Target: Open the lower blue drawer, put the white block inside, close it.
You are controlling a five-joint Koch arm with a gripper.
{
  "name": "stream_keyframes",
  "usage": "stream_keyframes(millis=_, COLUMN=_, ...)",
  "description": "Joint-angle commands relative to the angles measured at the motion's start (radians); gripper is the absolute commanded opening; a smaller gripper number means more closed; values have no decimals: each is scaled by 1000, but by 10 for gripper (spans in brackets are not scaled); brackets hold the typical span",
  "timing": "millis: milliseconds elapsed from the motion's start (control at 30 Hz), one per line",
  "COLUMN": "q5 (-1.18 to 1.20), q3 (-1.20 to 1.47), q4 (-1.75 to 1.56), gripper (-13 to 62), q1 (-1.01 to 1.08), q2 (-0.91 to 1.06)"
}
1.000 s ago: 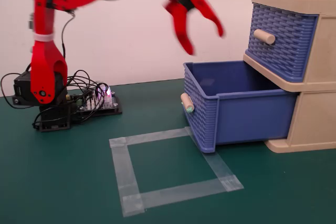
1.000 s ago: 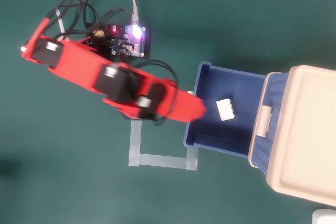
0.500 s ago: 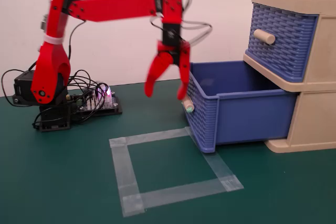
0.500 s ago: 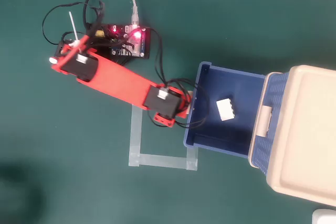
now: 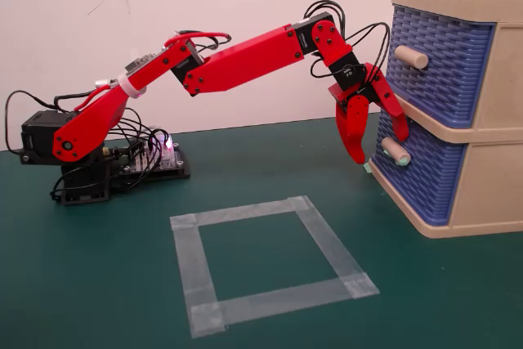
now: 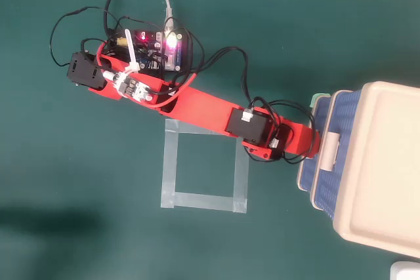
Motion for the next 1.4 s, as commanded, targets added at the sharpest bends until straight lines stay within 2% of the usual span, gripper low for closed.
stream_keyframes(millis=0, q5=5, q3=-117, q4=-35, gripper=341, q1=-17, q2=75)
stream_keyframes(millis=133, q5=3, q3=-112, q4=436, gripper=339, q1=21, q2=305)
stream_keyframes(millis=233, q5=-12, q3=-80, q4=686, gripper=340, q1=137, q2=468)
stream_keyframes(millis=400, q5=-117, q3=494, q4=655, gripper=340, q1=328, q2=769)
stream_keyframes(millis=500, q5=-367, q3=960, q4=640, gripper=339, q1=529, q2=985)
stream_keyframes(millis=567, q5=-629, q3=1244, q4=592, gripper=339, q1=701, q2=1154)
stream_keyframes(millis=733, q5=-1183, q3=1848, q4=342, gripper=339, q1=1085, q2=1417)
stream_keyframes(millis=900, q5=-1439, q3=2261, q4=103, gripper=340, q1=1269, q2=1571)
stream_keyframes(millis=1000, q5=-1447, q3=2347, q4=103, gripper=339, q1=1290, q2=1660)
stream_keyframes(millis=1133, q5=-1485, q3=2350, q4=253, gripper=339, q1=1290, q2=1658)
stream_keyframes(millis=1367, q5=-1562, q3=2350, q4=259, gripper=344, q1=1289, q2=1657)
